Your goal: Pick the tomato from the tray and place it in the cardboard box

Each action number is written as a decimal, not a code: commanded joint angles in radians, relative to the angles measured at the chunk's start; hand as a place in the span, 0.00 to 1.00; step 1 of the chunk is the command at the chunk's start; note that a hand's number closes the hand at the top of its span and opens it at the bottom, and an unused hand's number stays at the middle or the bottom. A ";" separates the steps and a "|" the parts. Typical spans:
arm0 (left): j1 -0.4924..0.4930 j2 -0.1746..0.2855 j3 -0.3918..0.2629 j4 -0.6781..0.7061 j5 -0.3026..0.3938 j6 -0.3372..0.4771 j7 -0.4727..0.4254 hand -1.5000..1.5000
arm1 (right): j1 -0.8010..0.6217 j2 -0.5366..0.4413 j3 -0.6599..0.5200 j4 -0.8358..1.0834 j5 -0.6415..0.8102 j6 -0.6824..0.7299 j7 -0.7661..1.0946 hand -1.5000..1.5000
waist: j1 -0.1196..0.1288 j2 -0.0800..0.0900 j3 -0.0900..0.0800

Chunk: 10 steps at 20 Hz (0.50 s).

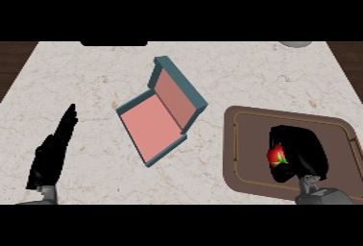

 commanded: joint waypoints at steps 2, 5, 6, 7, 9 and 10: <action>0.021 0.048 0.037 -0.085 0.042 -0.056 0.050 0.50 | 0.096 -0.012 0.030 -0.285 0.046 0.082 0.100 1.00 | -0.001 -0.002 0.001; -0.014 0.019 0.021 -0.031 0.028 -0.044 0.046 0.50 | 0.070 0.061 0.054 -0.304 0.017 0.051 0.087 1.00 | 0.002 0.001 0.001; -0.028 0.004 0.011 0.013 -0.009 -0.005 0.014 0.50 | 0.045 0.056 0.033 -0.326 -0.035 0.042 0.039 1.00 | -0.002 0.001 0.001; 0.018 -0.019 -0.011 -0.004 -0.019 0.007 -0.024 0.50 | -0.033 0.096 0.009 -0.309 -0.095 0.043 0.028 1.00 | 0.008 0.002 0.001; 0.005 0.003 -0.002 -0.008 -0.009 -0.014 -0.002 0.50 | -0.002 0.130 0.034 -0.393 -0.142 -0.011 -0.018 1.00 | 0.001 -0.001 0.002; -0.010 -0.014 -0.001 0.000 -0.009 0.002 0.016 0.50 | -0.039 0.165 0.036 -0.409 -0.171 0.019 0.011 1.00 | 0.004 0.000 0.001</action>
